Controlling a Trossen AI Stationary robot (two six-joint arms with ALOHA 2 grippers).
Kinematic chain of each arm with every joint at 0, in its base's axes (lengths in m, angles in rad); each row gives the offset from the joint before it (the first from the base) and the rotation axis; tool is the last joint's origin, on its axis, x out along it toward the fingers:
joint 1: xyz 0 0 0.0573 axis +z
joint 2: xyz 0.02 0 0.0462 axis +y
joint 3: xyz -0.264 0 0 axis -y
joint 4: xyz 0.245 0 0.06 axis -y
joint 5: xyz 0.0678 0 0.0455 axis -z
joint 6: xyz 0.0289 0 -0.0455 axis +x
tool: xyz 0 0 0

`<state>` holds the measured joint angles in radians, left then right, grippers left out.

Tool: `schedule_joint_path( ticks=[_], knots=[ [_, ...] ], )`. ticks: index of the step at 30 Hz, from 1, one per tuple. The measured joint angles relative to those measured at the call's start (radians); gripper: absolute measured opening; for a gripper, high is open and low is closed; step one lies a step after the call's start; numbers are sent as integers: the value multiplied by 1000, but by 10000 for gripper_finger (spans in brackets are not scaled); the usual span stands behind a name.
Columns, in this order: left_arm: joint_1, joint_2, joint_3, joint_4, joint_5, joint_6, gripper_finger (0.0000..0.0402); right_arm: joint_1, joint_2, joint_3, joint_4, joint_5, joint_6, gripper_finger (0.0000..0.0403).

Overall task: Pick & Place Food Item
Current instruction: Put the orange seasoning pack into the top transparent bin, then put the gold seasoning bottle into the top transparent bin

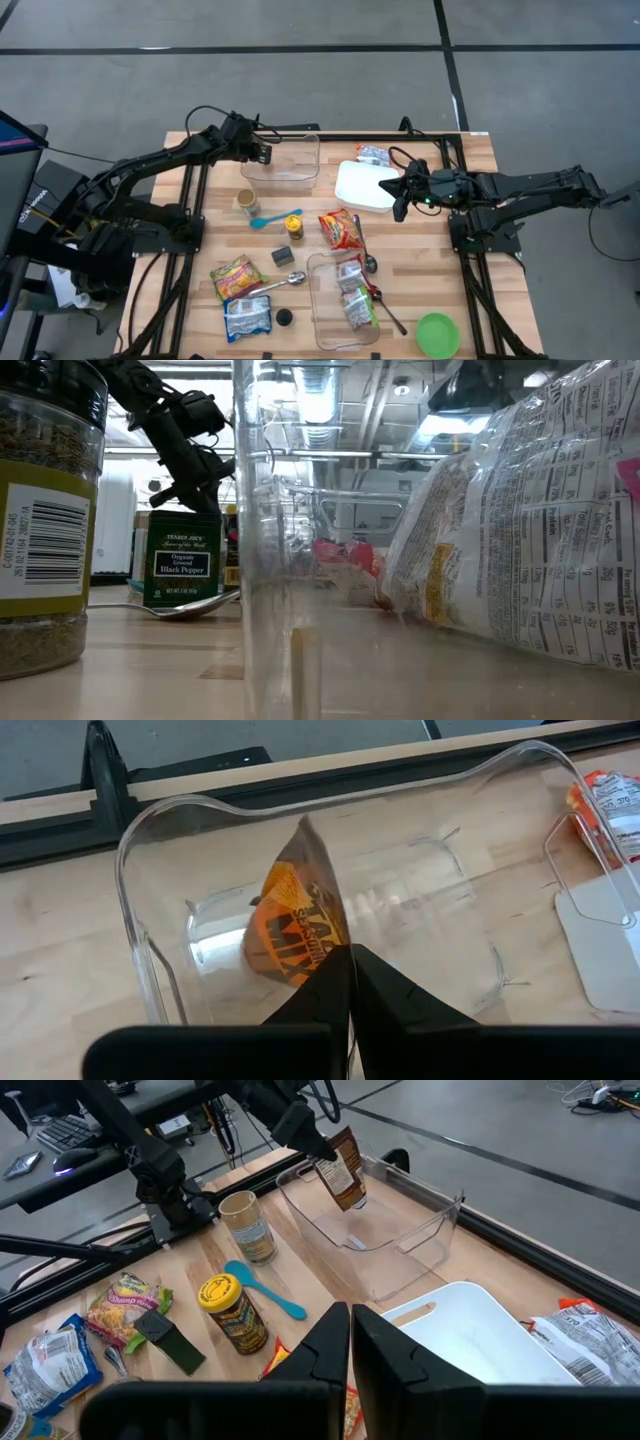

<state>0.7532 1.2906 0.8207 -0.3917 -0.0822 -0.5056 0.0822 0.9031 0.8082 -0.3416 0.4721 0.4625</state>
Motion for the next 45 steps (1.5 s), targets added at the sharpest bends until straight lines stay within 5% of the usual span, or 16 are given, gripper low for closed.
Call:
schedule_joint_path(
  ticks=[22,36,45],
  knots=[
    [0,78,0,-8,-4,-8,9,0,0,0,0,0,0,11],
    [0,73,0,-13,9,-8,111,0,0,0,0,0,0,11],
    [0,-15,0,-25,10,-8,127,0,0,0,0,0,0,11]
  ],
)
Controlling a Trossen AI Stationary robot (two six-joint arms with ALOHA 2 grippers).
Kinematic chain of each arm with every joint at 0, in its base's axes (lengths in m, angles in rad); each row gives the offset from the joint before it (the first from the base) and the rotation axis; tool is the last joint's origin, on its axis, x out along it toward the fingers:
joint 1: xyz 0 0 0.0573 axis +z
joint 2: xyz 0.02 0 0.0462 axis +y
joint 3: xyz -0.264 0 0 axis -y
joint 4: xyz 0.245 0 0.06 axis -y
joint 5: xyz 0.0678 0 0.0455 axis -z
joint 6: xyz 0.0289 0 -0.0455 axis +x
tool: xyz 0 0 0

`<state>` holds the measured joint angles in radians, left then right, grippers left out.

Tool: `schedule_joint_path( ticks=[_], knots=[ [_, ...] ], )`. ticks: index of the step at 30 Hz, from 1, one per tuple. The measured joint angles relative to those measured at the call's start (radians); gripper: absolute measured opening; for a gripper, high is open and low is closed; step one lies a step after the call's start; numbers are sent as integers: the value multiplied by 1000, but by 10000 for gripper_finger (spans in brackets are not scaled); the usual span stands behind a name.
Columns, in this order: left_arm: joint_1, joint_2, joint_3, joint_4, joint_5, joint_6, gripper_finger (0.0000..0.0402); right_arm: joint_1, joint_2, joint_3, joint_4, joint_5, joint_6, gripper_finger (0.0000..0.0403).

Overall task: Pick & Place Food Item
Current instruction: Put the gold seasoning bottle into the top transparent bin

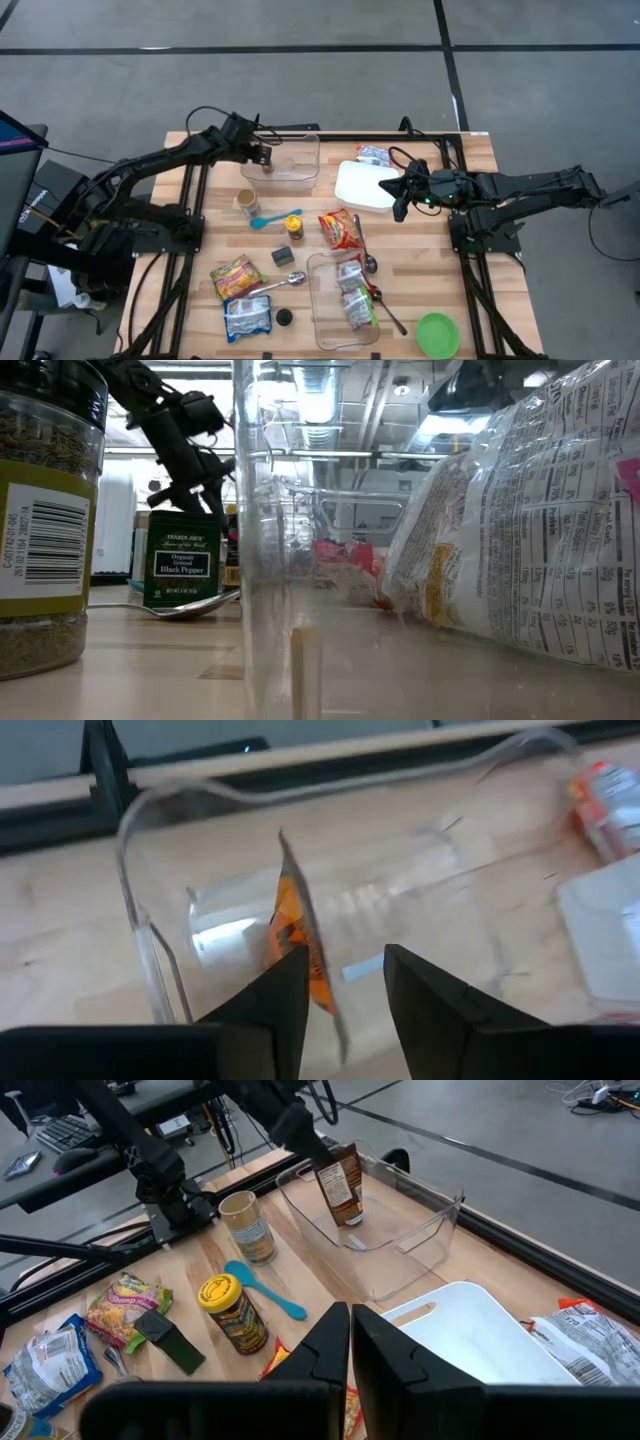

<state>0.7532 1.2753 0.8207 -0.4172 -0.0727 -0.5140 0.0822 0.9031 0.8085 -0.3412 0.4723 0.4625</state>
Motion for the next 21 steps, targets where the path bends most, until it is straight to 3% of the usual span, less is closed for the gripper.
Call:
schedule_joint_path(
  ticks=[12,21],
  knots=[
    [-38,-253,0,-3,-1,0,116,0,0,0,0,0,0,11],
    [-196,-411,0,-2,-1,0,109,0,0,0,0,0,0,11]
  ],
)
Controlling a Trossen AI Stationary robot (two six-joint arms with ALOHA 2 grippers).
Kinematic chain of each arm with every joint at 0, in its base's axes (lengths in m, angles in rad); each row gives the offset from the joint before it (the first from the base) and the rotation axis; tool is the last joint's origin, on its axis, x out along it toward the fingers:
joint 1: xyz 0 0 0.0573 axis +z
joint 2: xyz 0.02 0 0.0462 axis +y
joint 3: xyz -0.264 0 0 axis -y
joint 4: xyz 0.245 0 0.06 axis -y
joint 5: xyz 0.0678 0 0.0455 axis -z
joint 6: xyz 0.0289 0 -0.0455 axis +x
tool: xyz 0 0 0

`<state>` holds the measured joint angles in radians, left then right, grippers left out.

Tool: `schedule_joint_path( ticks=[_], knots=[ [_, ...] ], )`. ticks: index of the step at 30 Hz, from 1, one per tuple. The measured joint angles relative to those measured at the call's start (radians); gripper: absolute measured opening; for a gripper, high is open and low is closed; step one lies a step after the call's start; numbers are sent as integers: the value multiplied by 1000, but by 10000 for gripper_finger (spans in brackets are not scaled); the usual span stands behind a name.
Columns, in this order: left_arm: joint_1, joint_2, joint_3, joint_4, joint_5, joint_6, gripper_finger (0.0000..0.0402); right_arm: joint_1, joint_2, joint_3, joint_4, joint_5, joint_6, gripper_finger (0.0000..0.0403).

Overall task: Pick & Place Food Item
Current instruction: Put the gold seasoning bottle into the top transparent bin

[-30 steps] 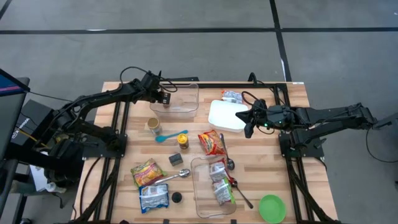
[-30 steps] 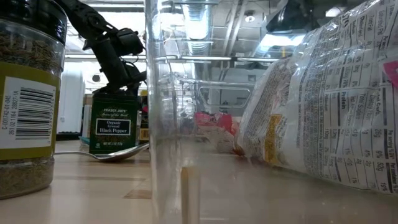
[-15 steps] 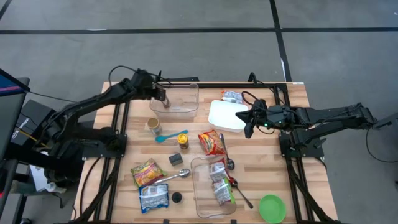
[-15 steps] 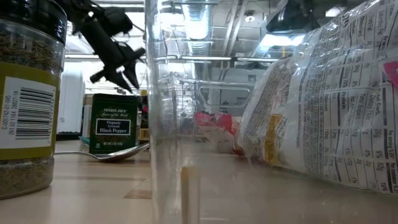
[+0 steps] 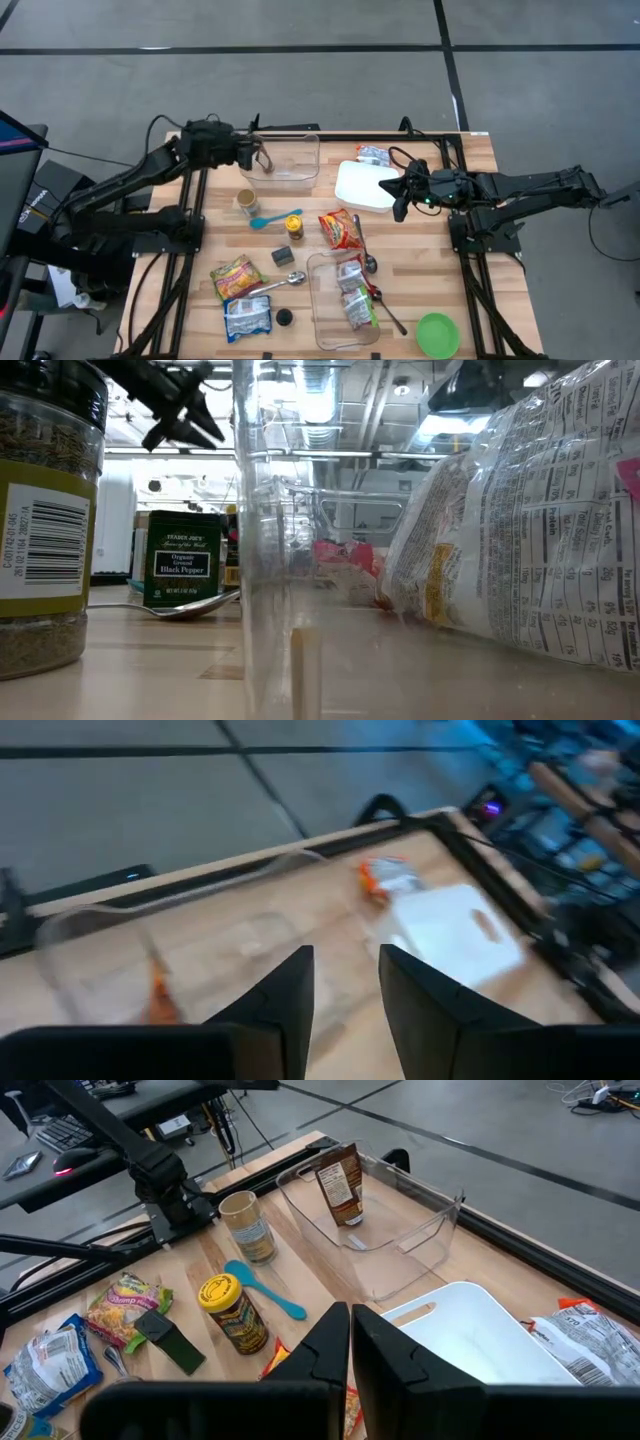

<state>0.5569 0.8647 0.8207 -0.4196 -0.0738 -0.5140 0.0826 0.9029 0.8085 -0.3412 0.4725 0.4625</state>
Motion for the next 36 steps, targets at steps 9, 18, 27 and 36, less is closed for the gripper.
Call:
schedule_joint_path(
  ticks=[9,18,27,36],
  knots=[
    [-246,-36,0,-83,-2,-34,97,0,0,0,0,0,0,11],
    [-364,12,0,-183,-31,-290,66,0,0,0,0,0,0,11],
    [-409,100,0,-236,-31,-420,4,0,0,0,0,0,0,11],
    [-413,154,32,-264,-5,-463,0,0,0,0,0,0,0,11]
  ],
)
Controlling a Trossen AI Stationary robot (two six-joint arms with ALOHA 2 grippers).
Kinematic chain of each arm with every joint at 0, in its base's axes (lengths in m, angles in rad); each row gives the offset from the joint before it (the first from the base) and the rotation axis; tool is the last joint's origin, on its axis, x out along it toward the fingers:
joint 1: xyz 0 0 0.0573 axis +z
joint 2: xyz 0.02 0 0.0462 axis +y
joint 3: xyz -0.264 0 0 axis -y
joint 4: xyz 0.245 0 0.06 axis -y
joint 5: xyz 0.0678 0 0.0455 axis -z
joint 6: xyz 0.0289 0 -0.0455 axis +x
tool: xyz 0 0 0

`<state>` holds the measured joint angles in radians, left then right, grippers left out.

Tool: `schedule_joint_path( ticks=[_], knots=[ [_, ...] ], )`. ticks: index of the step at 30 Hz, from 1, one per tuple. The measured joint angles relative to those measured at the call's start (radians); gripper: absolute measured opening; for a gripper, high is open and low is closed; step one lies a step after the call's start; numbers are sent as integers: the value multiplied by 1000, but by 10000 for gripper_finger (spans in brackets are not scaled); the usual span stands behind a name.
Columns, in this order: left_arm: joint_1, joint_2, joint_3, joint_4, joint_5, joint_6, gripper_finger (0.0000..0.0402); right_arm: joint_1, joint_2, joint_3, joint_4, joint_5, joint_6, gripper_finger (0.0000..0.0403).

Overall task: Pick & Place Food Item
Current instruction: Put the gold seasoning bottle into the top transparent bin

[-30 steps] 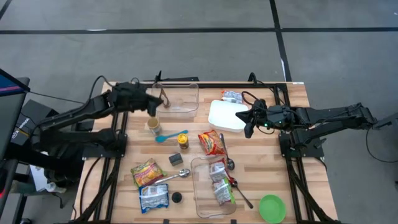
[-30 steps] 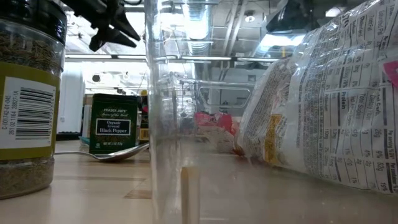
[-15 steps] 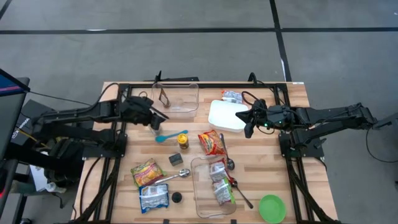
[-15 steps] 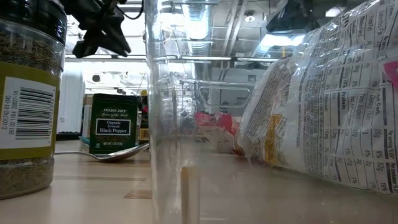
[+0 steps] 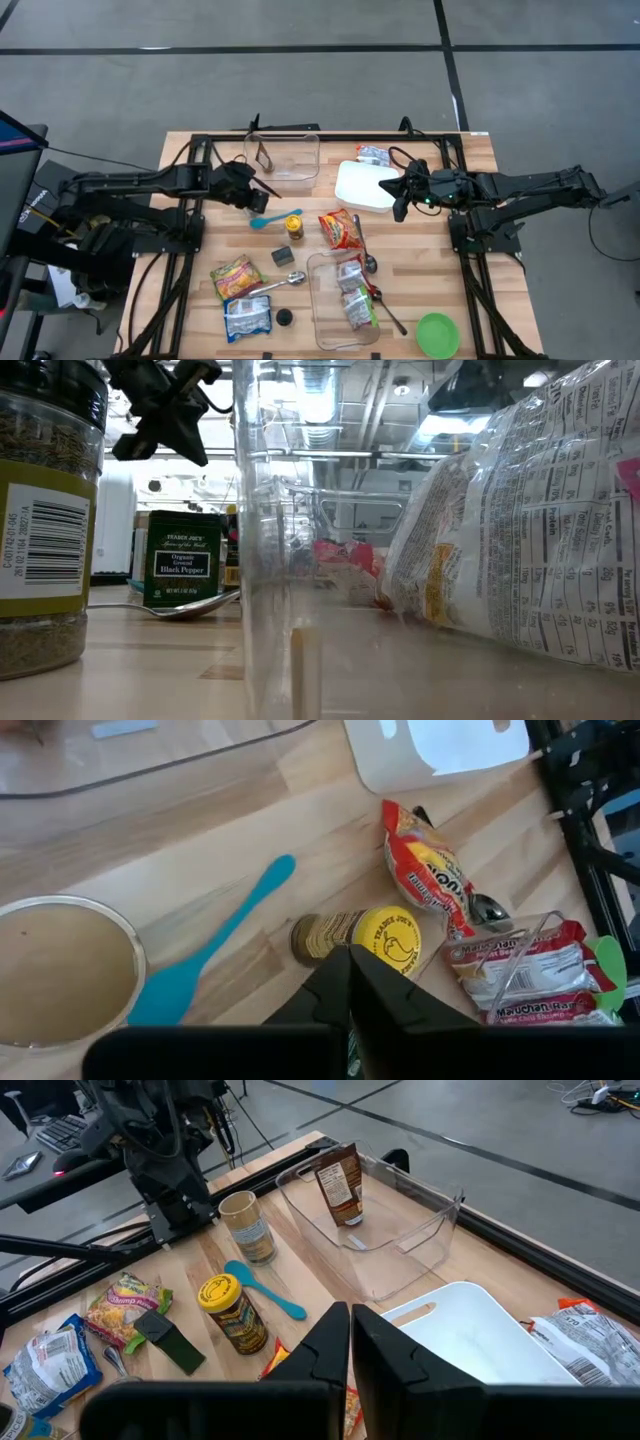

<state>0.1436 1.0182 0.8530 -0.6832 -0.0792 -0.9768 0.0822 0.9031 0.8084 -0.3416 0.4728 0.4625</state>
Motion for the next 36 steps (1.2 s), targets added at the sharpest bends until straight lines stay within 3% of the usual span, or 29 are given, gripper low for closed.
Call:
schedule_joint_path(
  ticks=[13,18,36],
  knots=[
    [1,165,282,-475,-134,7,0,0,0,0,-3,0,-3,11],
    [7,243,306,-595,-161,15,0,0,0,0,-3,0,-3,11],
    [26,279,306,-592,-227,157,0,0,0,0,-3,0,-2,11]
  ],
)
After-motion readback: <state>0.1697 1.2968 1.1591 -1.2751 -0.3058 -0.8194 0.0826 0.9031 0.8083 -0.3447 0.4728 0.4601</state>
